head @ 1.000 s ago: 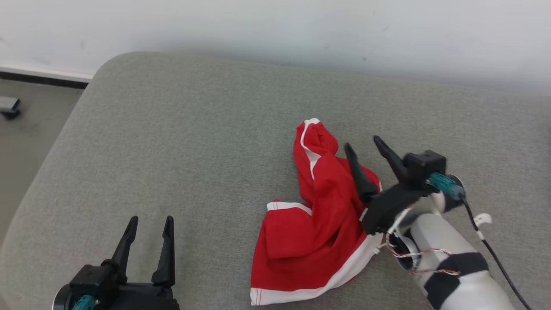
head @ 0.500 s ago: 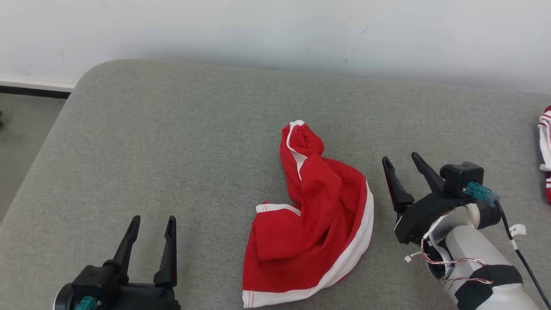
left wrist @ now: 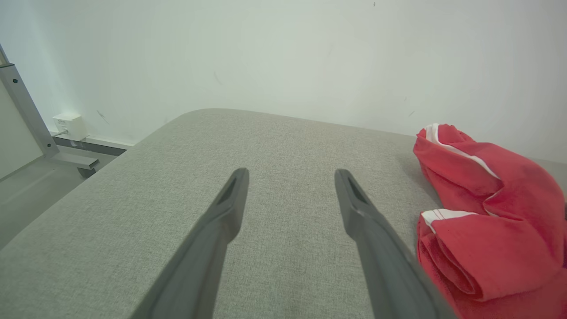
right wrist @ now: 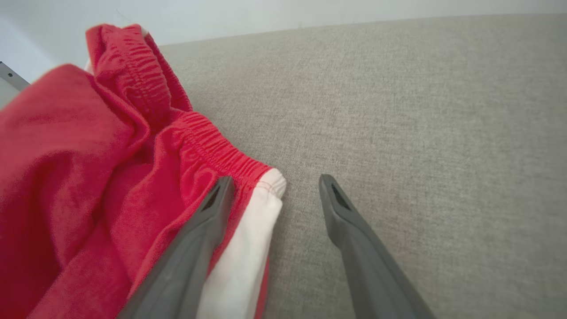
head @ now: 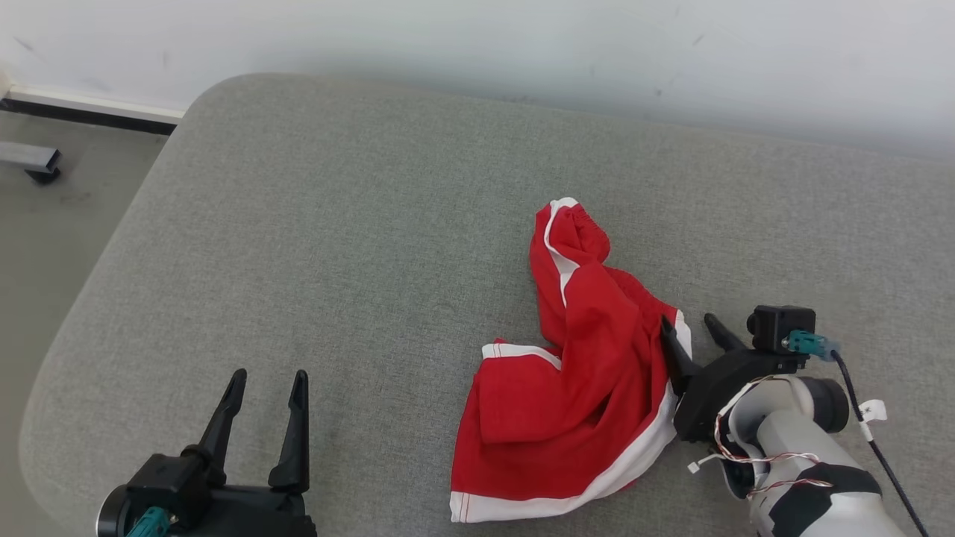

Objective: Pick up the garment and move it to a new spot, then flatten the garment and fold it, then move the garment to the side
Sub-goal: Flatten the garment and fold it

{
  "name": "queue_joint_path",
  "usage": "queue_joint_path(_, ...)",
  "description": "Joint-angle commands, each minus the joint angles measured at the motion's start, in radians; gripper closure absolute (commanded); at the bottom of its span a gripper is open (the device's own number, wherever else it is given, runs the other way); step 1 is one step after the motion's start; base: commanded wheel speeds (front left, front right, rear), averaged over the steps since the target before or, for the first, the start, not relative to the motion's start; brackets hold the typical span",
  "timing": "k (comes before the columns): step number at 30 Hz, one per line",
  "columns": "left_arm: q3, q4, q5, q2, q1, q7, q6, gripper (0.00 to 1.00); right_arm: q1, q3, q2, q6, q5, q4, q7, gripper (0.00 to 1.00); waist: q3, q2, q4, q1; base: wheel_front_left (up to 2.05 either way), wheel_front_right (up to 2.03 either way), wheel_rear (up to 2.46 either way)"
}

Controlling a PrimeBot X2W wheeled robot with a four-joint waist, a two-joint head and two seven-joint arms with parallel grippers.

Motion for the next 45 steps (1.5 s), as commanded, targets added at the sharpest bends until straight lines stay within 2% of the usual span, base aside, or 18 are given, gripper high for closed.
queue_joint_path(1, -0.001, 0.002, -0.006, 0.006, -0.014, 0.000, 0.002, 0.00, -0.007, 0.004, 0.009, -0.003, 0.013, 0.016, 0.001, 0.08, 0.008, 0.0000, 0.006, 0.0000, 0.00, 0.00, 0.00)
queue_joint_path(2, -0.002, 0.004, -0.006, 0.006, -0.015, 0.000, 0.002, 0.00, -0.013, 0.010, 0.014, -0.003, 0.016, 0.028, 0.000, 0.57, 0.010, 0.0000, 0.007, 0.0000, 0.00, 0.00, 0.00)
queue_joint_path(3, -0.003, 0.005, -0.007, 0.006, -0.017, 0.000, 0.002, 0.00, -0.018, 0.015, 0.017, -0.003, 0.018, 0.041, -0.004, 0.82, 0.012, 0.0000, 0.008, 0.0000, 0.00, 0.00, 0.00)
queue_joint_path(4, -0.004, 0.006, -0.008, 0.006, -0.019, 0.000, 0.002, 0.00, -0.022, 0.019, 0.019, -0.003, 0.022, 0.052, -0.012, 1.00, 0.013, 0.0000, 0.009, 0.0000, 0.00, 0.00, 0.00)
queue_joint_path(8, -0.001, 0.008, -0.007, 0.005, -0.023, 0.000, 0.002, 0.00, -0.035, 0.030, 0.016, -0.003, 0.028, 0.068, -0.063, 1.00, 0.010, 0.0000, 0.003, 0.0000, 0.00, 0.00, 0.00)
queue_joint_path(13, 0.012, 0.013, -0.001, 0.006, 0.004, 0.000, 0.002, 0.00, 0.009, 0.030, -0.006, -0.003, 0.050, 0.024, -0.109, 1.00, -0.020, 0.0000, -0.029, 0.0000, 0.00, 0.00, 0.00)
queue_joint_path(17, 0.020, 0.008, 0.000, 0.003, 0.023, 0.000, 0.002, 0.00, 0.078, 0.017, -0.029, -0.003, 0.071, -0.059, -0.117, 1.00, -0.043, 0.0000, -0.068, 0.0000, 0.00, 0.00, 0.00)
queue_joint_path(22, 0.023, 0.004, 0.005, 0.001, 0.039, 0.000, 0.002, 0.00, 0.225, -0.045, -0.044, -0.003, 0.092, -0.223, -0.117, 1.00, -0.063, 0.0000, -0.109, 0.0000, 0.00, 0.00, 0.00)
queue_joint_path(29, 0.031, 0.003, 0.006, 0.001, 0.049, 0.000, 0.002, 0.00, 0.473, -0.153, 0.004, -0.003, 0.093, -0.442, -0.117, 1.00, -0.083, 0.0000, -0.142, 0.0000, 0.00, 0.00, 0.00)
queue_joint_path(36, 0.032, 0.000, 0.013, 0.005, 0.064, 0.000, 0.002, 0.00, 0.620, -0.222, 0.063, -0.003, 0.043, -0.572, -0.089, 1.00, -0.095, 0.0000, -0.158, 0.0000, 0.00, 0.00, 0.00)
queue_joint_path(37, 0.034, 0.001, 0.013, 0.006, 0.064, 0.000, 0.002, 0.00, 0.635, -0.237, 0.067, -0.003, 0.023, -0.587, -0.083, 0.96, -0.096, 0.0000, -0.161, 0.0000, 0.00, 0.00, 0.00)
queue_joint_path(38, 0.035, 0.001, 0.013, 0.006, 0.064, 0.000, 0.002, 0.00, 0.642, -0.253, 0.069, -0.003, -0.004, -0.602, -0.083, 0.11, -0.098, 0.0000, -0.164, 0.0000, 0.00, 0.00, 0.00)
queue_joint_path(39, 0.036, 0.001, 0.014, 0.006, 0.066, 0.000, 0.002, 0.00, 0.648, -0.267, 0.072, -0.003, -0.028, -0.615, -0.081, 0.00, -0.101, 0.0000, -0.167, 0.0000, 0.00, 0.00, 0.00)
queue_joint_path(45, 0.045, 0.001, 0.010, 0.010, 0.084, 0.000, 0.002, 0.00, 0.665, -0.348, 0.083, -0.003, -0.130, -0.719, -0.059, 0.00, -0.120, 0.0000, -0.189, 0.0000, 0.00, 0.00, 0.00)
